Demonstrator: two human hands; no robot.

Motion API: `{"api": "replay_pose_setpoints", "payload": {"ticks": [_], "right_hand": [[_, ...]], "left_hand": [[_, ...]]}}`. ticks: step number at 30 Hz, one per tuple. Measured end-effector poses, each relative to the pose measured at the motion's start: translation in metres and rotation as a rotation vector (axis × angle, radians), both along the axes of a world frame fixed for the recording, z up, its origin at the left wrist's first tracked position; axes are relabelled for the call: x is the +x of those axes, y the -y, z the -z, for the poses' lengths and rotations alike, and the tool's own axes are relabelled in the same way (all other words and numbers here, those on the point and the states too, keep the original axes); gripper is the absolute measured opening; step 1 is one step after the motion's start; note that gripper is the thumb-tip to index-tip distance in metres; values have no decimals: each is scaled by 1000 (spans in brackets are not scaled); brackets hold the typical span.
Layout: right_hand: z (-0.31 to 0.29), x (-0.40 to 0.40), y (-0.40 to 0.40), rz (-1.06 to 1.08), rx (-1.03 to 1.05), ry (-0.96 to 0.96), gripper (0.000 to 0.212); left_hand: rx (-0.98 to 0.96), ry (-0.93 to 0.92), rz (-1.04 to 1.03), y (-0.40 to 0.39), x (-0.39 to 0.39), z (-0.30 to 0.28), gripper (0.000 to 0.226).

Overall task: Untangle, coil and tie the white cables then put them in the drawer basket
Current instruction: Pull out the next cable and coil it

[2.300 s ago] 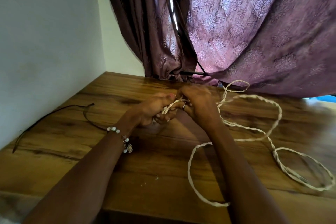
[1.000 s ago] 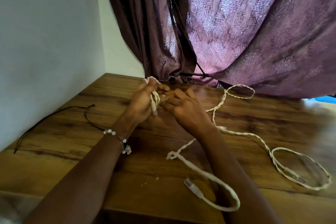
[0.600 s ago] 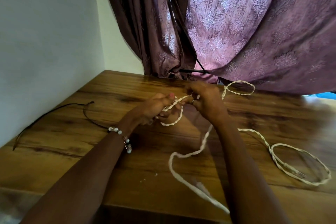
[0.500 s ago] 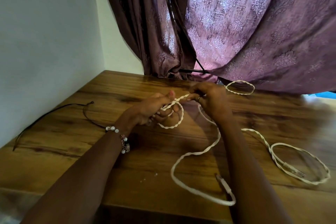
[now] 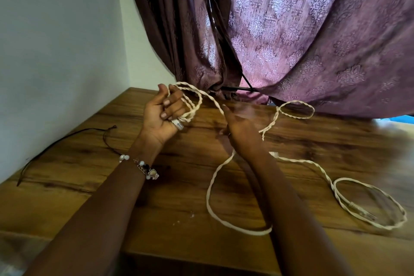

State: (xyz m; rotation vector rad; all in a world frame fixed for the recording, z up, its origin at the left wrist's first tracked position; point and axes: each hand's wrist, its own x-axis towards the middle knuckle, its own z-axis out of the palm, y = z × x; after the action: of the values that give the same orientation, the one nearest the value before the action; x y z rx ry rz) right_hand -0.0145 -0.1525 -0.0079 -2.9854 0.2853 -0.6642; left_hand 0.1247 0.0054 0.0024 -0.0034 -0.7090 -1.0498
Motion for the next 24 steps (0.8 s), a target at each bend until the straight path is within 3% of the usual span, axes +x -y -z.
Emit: {"api": "replay_pose_setpoints", "payload": {"ticks": [3,5,11,15,17,21,24], "right_hand": [[-7,1,-16,4,-255,-185,73],[-7,-1,-27,-59,-276,-288,77],[0,0,-27,-211,45,-347,46],[-3,4,-28,-220,218,-340,41],[-7,0,-31,-242,491,-325,38],[-18,-15,-34,-333,1387,-245,34],[-26,-20,-27,-278,1585,-113,18]], "left_hand": [[45,-19,-225,-6,3,-2,16],[135,15,-424,-3,-1,-4,17],[306,99,-774,9,6,2,34],[353,49,-914,7,10,3,26],[341,54,-950,7,7,-1,21],[352,41,-962,1,16,0,25],[385,55,-945,-2,25,3,28]]}}
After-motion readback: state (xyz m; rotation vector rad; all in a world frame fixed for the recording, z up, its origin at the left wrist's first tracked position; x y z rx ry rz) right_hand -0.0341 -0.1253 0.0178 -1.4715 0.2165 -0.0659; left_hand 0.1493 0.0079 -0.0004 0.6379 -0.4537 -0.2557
